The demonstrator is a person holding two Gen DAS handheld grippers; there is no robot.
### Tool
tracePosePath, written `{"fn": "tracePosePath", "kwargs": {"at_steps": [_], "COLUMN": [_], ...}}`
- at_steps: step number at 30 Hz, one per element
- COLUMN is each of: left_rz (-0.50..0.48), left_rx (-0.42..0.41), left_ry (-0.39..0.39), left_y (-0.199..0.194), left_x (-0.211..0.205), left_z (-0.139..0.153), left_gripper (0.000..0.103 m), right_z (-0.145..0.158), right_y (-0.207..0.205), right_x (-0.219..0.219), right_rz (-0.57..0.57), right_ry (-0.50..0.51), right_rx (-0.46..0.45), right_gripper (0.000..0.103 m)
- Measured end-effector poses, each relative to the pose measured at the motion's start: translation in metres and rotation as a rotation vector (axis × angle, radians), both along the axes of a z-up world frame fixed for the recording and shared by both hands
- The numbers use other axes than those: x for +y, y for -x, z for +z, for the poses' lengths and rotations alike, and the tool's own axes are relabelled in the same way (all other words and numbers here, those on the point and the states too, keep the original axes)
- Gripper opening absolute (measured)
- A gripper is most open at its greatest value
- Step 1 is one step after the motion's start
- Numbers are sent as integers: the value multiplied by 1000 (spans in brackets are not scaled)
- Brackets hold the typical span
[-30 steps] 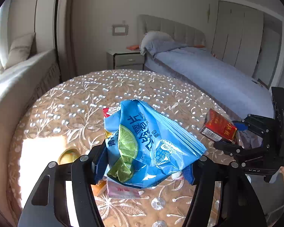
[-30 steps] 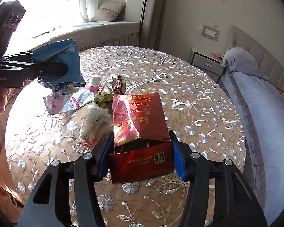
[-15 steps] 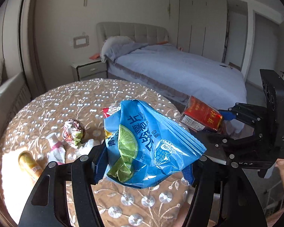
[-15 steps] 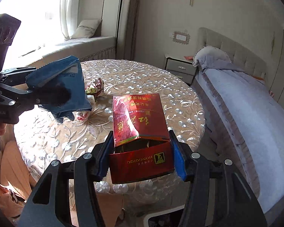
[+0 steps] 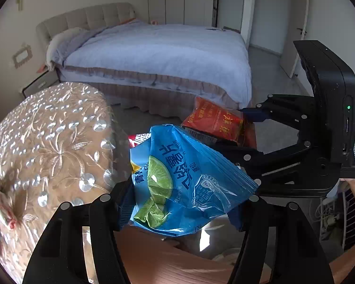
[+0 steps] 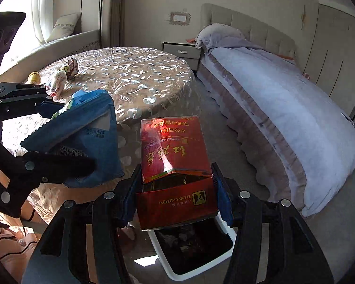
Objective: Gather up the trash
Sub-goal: 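Carry the blue bag and red box over the bin and open both tools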
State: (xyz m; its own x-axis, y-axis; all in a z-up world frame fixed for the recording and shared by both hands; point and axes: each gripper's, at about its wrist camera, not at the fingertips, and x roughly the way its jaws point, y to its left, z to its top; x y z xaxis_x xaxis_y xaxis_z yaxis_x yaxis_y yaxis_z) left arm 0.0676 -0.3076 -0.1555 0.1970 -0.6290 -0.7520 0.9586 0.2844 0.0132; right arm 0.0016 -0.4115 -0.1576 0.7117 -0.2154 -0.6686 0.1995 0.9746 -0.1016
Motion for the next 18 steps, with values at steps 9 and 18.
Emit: {"fn": "tracePosePath", "kwargs": {"at_steps": [9,18], "left_rz": [-203,-396], "left_rx": [-29,-80], "left_ry": [-224,-430], "left_y": [23,31], "left_x": [-83,-133], "left_z": [-84,-169], "left_gripper": [62,64], "right_z": [-80,-177], "right_y": [31,25], "right_x": [-58,-82], "right_rz": [-130,-80], "right_ry": [-64,-46], "right_rx": [155,362], "right_gripper": [57,57]}}
